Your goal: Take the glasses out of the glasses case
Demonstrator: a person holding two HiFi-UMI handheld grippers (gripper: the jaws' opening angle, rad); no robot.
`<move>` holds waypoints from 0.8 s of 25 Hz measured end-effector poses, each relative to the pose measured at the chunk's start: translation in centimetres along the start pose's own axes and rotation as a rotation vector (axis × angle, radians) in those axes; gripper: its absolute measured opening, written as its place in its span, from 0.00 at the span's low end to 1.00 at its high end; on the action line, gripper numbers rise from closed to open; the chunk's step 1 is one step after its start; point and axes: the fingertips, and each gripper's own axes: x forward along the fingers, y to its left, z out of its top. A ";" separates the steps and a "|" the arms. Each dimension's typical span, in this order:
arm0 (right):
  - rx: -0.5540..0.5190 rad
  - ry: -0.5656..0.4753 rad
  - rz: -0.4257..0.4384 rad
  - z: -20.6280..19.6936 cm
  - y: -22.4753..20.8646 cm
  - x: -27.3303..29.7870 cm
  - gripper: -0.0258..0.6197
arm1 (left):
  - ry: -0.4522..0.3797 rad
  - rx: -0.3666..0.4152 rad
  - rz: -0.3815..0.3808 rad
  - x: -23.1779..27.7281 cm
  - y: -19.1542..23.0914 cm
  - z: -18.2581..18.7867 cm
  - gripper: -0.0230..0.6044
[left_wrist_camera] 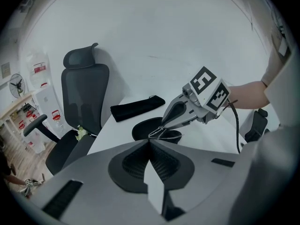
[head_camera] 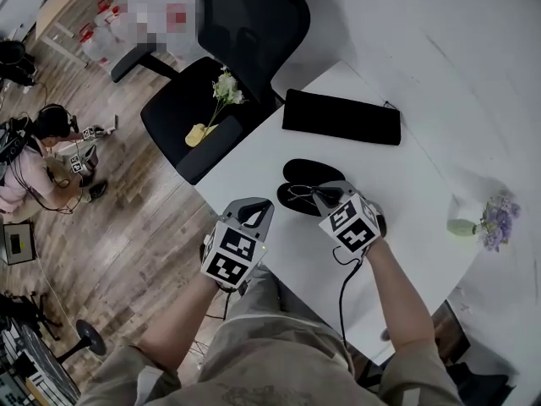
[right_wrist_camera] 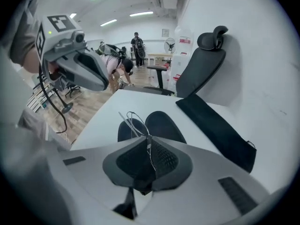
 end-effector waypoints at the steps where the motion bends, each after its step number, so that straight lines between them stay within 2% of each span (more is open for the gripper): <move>1: 0.014 -0.023 -0.012 0.4 -0.1 -0.9 0.12 | -0.008 0.001 0.004 -0.4 -0.1 0.4 0.06; 6: 0.085 -0.163 -0.098 3.0 -1.3 -7.0 0.12 | -0.081 0.035 0.026 -2.6 -0.8 3.8 0.06; 11: 0.102 -0.314 -0.238 6.2 -2.7 -15.1 0.11 | -0.177 0.112 0.065 -5.8 -1.6 8.5 0.06; 15: 0.122 -0.469 -0.335 8.8 -2.8 -22.2 0.11 | -0.264 0.155 0.094 -8.7 -2.5 12.2 0.06; 20: 0.213 -0.684 -0.445 10.0 -2.4 -31.4 0.11 | -0.372 0.216 0.134 -12.7 -4.3 16.3 0.06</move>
